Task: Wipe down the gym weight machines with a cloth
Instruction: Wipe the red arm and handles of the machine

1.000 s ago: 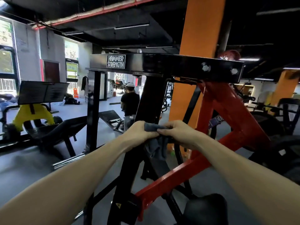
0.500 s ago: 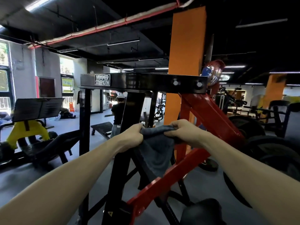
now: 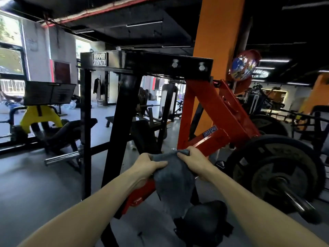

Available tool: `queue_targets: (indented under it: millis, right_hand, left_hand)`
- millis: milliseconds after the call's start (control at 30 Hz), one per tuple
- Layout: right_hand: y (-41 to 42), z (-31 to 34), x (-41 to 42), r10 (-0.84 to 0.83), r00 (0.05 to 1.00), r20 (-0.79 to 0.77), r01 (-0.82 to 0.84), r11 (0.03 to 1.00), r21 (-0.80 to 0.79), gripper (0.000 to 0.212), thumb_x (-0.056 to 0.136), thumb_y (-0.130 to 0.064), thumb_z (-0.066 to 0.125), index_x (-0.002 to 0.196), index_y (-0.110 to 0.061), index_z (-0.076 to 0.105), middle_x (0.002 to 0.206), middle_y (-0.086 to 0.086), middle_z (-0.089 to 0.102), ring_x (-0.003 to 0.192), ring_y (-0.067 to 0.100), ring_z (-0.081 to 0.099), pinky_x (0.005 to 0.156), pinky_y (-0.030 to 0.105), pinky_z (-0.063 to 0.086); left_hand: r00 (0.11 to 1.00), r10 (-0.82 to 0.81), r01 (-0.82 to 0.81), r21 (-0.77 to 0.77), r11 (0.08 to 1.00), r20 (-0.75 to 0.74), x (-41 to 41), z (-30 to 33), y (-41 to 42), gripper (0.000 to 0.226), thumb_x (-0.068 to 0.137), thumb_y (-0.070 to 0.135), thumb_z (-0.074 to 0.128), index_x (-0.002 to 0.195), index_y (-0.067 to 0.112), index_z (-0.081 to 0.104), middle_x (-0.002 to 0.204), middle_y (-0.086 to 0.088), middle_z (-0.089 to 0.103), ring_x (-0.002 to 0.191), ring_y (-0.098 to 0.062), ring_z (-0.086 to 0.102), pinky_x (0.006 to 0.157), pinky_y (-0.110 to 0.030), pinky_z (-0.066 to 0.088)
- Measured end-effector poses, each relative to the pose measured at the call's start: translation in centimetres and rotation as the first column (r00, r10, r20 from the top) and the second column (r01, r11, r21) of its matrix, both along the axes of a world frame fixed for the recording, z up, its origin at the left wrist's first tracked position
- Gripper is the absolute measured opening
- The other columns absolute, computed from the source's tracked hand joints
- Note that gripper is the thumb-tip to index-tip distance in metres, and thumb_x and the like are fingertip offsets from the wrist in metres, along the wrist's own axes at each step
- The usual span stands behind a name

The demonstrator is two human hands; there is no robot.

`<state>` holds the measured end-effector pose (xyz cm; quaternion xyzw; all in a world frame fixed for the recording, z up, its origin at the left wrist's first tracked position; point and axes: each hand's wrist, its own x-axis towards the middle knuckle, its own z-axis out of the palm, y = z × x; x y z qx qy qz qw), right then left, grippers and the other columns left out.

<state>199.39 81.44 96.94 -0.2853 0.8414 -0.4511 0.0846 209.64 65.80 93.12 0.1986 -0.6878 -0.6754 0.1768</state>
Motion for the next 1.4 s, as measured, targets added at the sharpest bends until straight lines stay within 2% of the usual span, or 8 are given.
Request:
queue_targets:
  millis: [133,333,533,700,833,1133,1300,1400]
  right_hand:
    - [0.6,-4.7,-0.6,-0.052,0.971,0.235,0.042,0.998,0.051,0.02,0.095,-0.028,0.07,0.084,-0.011,0.069,0.081,0.005,0.07,0.076,0.02,0.068,0.059,0.027,0.053]
    - [1.3,-5.3,-1.2,0.063,0.808,0.585,-0.057,0.998,-0.029,0.015,0.09,-0.018,0.077,0.091,-0.006,0.067,0.069,0.003,0.072,0.06,0.012,0.069,0.055,0.024,0.054]
    - [-0.3,-2.2,-3.9,0.151,0.94,0.305,-0.223,0.95,0.217,0.034,0.064,-0.018,0.096,0.091,-0.009,0.079,0.093,0.004,0.078,0.091,0.017,0.074,0.086,0.034,0.061]
    - [-1.7,0.9,-6.0,0.163,0.985,0.056,-0.172,0.902,0.395,0.022,0.069,-0.02,0.093,0.086,-0.016,0.08,0.092,0.001,0.076,0.09,0.015,0.071,0.081,0.033,0.062]
    - [-1.3,3.1,-7.6,0.189,0.982,0.021,-0.188,0.952,0.241,0.013,0.076,-0.028,0.088,0.078,-0.02,0.079,0.103,0.007,0.076,0.102,0.02,0.07,0.094,0.042,0.057]
    - [0.8,7.2,-9.0,-0.048,0.98,0.193,0.096,0.963,-0.25,0.011,0.087,-0.019,0.074,0.082,-0.01,0.077,0.088,0.013,0.077,0.079,0.025,0.073,0.068,0.034,0.054]
    - [2.8,11.3,-11.4,-0.289,0.917,0.277,0.398,0.725,-0.562,0.016,0.085,-0.02,0.076,0.088,-0.005,0.071,0.095,0.018,0.074,0.091,0.034,0.071,0.079,0.043,0.056]
    - [2.7,13.5,-12.3,-0.405,0.914,-0.028,0.293,0.706,-0.645,0.014,0.094,-0.024,0.068,0.086,-0.013,0.065,0.092,0.008,0.068,0.087,0.025,0.068,0.075,0.036,0.056]
  left_hand:
    - [0.989,0.107,-0.125,0.179,0.976,0.104,0.2,-4.2,1.4,0.064,0.085,-0.002,0.077,0.141,0.001,0.047,0.119,-0.02,0.065,0.095,-0.03,0.069,0.063,-0.034,0.058]
    - [0.979,-0.013,-0.04,0.25,0.967,0.206,0.0,-3.9,0.8,0.018,0.081,0.0,0.083,0.088,-0.007,0.069,0.087,-0.019,0.075,0.074,-0.026,0.074,0.062,-0.031,0.061]
    - [0.92,-0.007,0.167,-0.376,0.911,0.392,-2.7,-0.6,-1.6,0.026,0.064,0.008,0.094,0.075,0.012,0.071,0.078,-0.002,0.072,0.077,-0.014,0.068,0.061,-0.022,0.052]
    - [0.969,-0.008,0.134,-0.5,0.855,0.247,-5.5,1.3,-3.6,0.017,0.074,0.015,0.09,0.068,0.01,0.075,0.064,0.003,0.069,0.062,-0.005,0.064,0.055,-0.019,0.05]
    - [0.989,-0.069,0.127,-0.492,0.862,0.133,-7.3,3.3,-5.3,0.025,0.087,0.018,0.079,0.068,0.01,0.065,0.062,0.0,0.061,0.057,-0.007,0.058,0.054,-0.018,0.044]
    - [0.968,-0.188,0.099,-0.442,0.892,-0.163,-12.2,8.4,-4.9,0.016,0.097,0.026,0.07,0.099,0.011,0.073,0.091,-0.009,0.076,0.08,-0.015,0.072,0.073,-0.027,0.054]
    - [0.973,-0.167,-0.034,-0.81,0.585,-0.161,-15.3,10.0,-4.5,0.025,0.101,0.032,0.061,0.122,0.019,0.064,0.118,0.009,0.06,0.115,-0.011,0.057,0.094,-0.023,0.043]
    - [0.956,-0.172,-0.15,-0.901,0.407,-0.237,-16.7,10.9,-3.9,0.036,0.102,0.029,0.056,0.136,0.018,0.056,0.139,0.001,0.051,0.134,-0.016,0.043,0.114,-0.031,0.035]
